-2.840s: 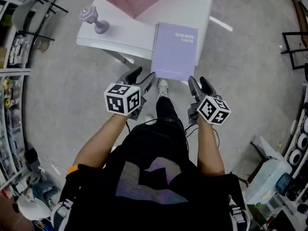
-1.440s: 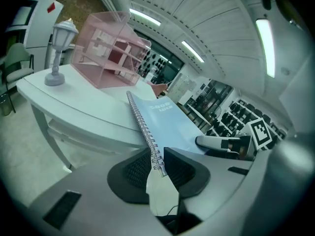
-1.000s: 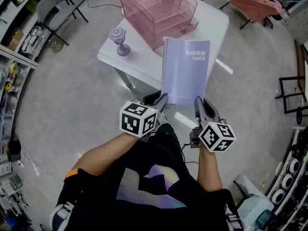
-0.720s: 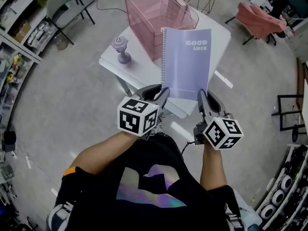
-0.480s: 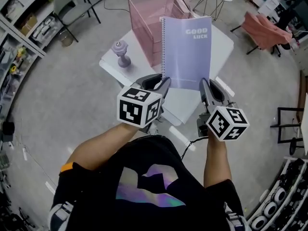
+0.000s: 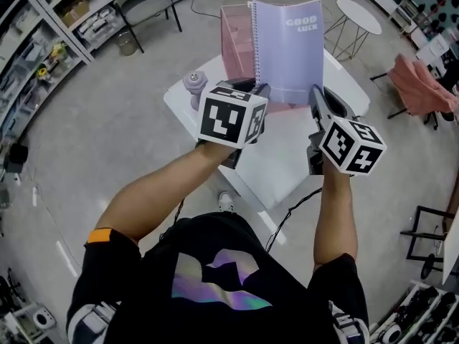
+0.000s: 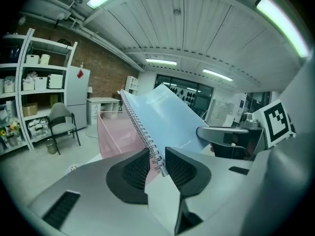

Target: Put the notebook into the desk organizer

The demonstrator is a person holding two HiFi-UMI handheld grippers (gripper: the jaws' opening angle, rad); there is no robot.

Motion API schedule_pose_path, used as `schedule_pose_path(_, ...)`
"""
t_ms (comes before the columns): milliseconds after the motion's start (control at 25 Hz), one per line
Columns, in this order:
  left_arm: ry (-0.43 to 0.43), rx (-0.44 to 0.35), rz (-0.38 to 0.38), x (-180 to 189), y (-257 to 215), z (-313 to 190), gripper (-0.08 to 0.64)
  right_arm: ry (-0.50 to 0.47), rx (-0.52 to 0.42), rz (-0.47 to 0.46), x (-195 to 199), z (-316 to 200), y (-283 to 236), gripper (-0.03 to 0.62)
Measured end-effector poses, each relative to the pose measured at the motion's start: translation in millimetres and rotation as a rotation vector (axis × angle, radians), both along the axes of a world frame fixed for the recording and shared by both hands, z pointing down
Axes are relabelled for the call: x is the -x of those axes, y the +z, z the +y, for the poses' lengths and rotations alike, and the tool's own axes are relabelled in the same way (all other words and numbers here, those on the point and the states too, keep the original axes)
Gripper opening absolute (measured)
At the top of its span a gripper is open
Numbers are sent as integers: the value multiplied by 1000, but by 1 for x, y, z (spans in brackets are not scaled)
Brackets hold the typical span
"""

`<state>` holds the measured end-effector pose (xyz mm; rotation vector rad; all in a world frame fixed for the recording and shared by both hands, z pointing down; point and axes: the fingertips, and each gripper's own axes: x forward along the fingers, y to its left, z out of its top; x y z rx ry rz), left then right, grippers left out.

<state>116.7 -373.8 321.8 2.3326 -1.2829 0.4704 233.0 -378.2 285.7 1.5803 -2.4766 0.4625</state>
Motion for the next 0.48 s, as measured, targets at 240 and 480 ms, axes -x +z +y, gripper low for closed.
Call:
schedule_pose_path(240, -55, 24, -51, 7, 2, -49, 110, -38, 24, 52, 13, -57, 0, 43)
schedule_pose_path(480, -51, 69, -139, 23, 14, -80, 118, -46, 64, 98, 30, -94, 15, 43)
